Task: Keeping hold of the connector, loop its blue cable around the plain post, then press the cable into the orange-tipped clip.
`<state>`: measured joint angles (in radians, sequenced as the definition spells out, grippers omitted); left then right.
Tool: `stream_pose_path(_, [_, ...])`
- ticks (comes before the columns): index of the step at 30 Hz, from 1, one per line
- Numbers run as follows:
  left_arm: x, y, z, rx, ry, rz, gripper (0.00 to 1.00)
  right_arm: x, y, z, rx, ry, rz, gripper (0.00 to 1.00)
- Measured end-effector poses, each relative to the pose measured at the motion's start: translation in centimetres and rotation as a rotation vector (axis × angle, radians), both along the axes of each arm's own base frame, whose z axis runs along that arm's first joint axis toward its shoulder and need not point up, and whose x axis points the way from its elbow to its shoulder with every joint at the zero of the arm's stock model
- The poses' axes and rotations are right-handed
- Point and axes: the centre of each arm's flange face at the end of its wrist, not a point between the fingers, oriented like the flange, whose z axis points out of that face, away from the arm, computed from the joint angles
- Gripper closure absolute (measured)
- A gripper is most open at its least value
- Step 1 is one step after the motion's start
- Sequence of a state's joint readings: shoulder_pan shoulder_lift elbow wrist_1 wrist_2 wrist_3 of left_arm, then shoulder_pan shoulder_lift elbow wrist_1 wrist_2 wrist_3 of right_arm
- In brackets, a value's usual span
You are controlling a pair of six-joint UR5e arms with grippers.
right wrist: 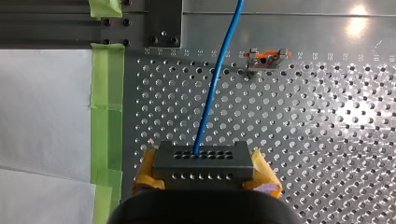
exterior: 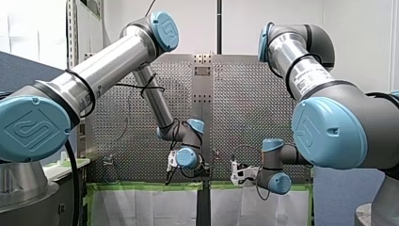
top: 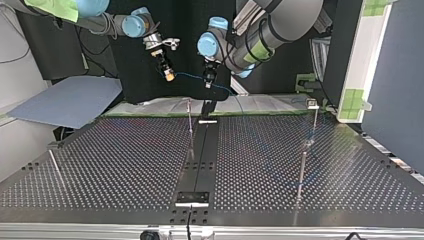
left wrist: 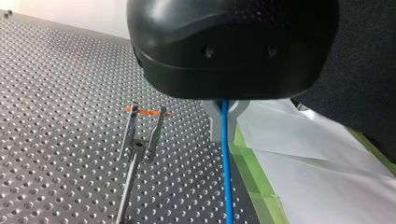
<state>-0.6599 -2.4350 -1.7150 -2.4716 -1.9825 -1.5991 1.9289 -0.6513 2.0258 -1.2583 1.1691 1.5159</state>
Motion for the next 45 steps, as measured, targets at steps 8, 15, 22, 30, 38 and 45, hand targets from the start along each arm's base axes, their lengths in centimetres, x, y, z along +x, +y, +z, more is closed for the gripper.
stream_pose_path(8, [0.4, 0.2, 0.0, -0.002, -0.002, 0.002, 0.56, 0.1, -0.6, 0.2, -0.004, -0.002, -0.002, 1.00])
stream_pose_path(15, [1.2, 0.1, 0.5, 0.021, 0.002, -0.004, 0.32, 0.3, -1.5, 0.3, 0.004, 0.005, -0.004, 1.00])
stream_pose_path(22, [2.2, 0.2, 1.6, 0.046, 0.032, -0.029, 0.00, 0.5, -2.1, 0.5, 0.001, 0.002, -0.003, 1.00])
stream_pose_path(30, [1.8, 0.2, 4.7, 0.085, 0.028, 0.002, 0.00, 0.8, -3.0, 0.7, 0.004, 0.011, 0.000, 1.00])
stream_pose_path(38, [0.3, 0.0, 6.6, 0.108, 0.054, 0.020, 0.00, 0.9, -3.1, 0.6, 0.008, 0.019, 0.002, 1.00])
stream_pose_path(45, [-1.2, -0.5, 7.9, 0.103, 0.096, 0.015, 0.00, 1.2, -2.8, 0.6, 0.005, 0.025, 0.019, 1.00])
